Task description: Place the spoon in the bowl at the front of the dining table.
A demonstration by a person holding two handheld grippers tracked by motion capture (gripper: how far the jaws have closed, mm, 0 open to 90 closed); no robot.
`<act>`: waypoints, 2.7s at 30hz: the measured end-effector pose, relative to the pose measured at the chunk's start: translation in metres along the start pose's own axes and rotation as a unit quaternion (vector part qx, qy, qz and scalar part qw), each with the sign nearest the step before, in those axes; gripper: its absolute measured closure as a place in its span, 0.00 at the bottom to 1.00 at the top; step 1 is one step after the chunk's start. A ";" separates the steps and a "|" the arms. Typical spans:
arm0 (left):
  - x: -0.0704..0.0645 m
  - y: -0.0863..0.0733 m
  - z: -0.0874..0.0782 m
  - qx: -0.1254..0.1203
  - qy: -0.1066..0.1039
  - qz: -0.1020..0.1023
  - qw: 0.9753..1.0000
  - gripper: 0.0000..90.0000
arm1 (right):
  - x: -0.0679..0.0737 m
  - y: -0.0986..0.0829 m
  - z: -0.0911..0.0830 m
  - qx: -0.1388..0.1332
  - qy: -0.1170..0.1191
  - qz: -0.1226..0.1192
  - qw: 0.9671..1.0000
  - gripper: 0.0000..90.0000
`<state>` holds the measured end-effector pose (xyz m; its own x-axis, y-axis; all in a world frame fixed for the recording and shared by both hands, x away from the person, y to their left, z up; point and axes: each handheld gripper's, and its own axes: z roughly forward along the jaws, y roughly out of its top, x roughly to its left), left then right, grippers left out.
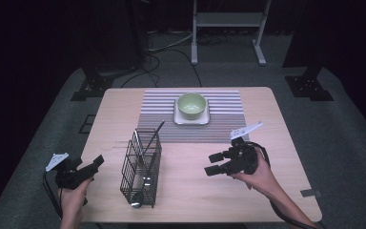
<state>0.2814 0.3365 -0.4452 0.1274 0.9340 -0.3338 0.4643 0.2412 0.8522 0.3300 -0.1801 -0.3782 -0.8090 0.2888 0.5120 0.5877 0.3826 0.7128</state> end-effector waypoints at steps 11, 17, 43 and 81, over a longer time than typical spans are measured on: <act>-0.002 0.000 0.001 0.001 -0.003 0.002 1.000 0.01 | 0.017 0.035 0.022 0.035 0.017 -0.019 0.999 0.29; -0.004 0.000 0.003 0.002 -0.008 0.003 1.000 0.01 | 0.024 0.056 0.035 0.049 0.023 -0.030 0.998 0.29; -0.003 0.001 0.004 0.002 -0.010 0.004 1.000 0.01 | 0.030 0.114 0.105 0.110 0.011 -0.033 0.993 0.53; -0.001 0.002 0.002 0.000 -0.008 -0.001 1.000 0.01 | 0.039 0.128 0.087 0.072 0.013 -0.021 0.997 0.99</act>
<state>0.2838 0.3356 -0.4443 0.1399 0.9295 -0.3411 0.4645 0.2426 0.8517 0.3746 -0.0433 -0.3081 -0.8314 0.2473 0.4975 0.5475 0.5171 0.6579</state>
